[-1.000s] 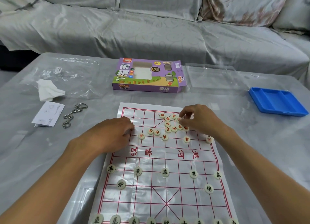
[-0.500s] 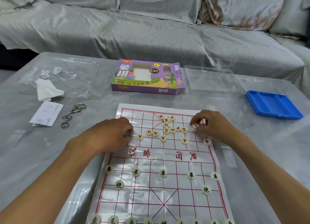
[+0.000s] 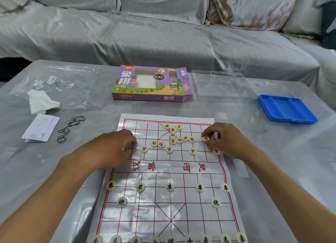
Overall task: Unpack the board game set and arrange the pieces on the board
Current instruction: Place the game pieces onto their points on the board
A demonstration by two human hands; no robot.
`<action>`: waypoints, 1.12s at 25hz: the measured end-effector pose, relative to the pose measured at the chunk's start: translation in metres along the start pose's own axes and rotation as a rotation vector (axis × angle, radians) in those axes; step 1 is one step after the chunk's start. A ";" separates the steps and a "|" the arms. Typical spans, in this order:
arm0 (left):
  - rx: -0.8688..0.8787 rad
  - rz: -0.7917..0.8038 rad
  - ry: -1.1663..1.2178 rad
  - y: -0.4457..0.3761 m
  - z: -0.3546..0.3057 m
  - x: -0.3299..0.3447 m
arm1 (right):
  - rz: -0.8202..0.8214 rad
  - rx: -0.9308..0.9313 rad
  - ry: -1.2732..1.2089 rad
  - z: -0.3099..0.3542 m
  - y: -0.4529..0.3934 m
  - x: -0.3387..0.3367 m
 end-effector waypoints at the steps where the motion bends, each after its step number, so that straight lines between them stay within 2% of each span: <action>1: -0.001 0.003 0.000 0.000 0.000 0.000 | 0.023 -0.011 -0.010 0.001 0.002 0.001; 14: -0.019 0.023 0.013 0.003 -0.002 0.000 | 0.081 -0.052 -0.013 0.006 0.004 0.008; 18: -0.021 0.043 0.011 0.002 -0.002 0.001 | 0.005 -0.040 -0.082 0.012 0.006 -0.010; 22: -0.041 0.057 0.027 0.001 0.003 0.000 | -0.067 -0.189 -0.063 0.059 0.014 -0.019; 28: -0.076 0.068 0.047 0.003 0.004 -0.001 | -0.044 -0.336 -0.091 0.132 0.011 0.011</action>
Point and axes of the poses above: each hand's wrist, its own y-axis away from the middle knuckle, its own x-axis out of the palm, z = x × y, the point moved 10 cm from there along -y, towards the middle knuckle, and after that the axes turned 8 degrees about -z, right-handed, at the moved point
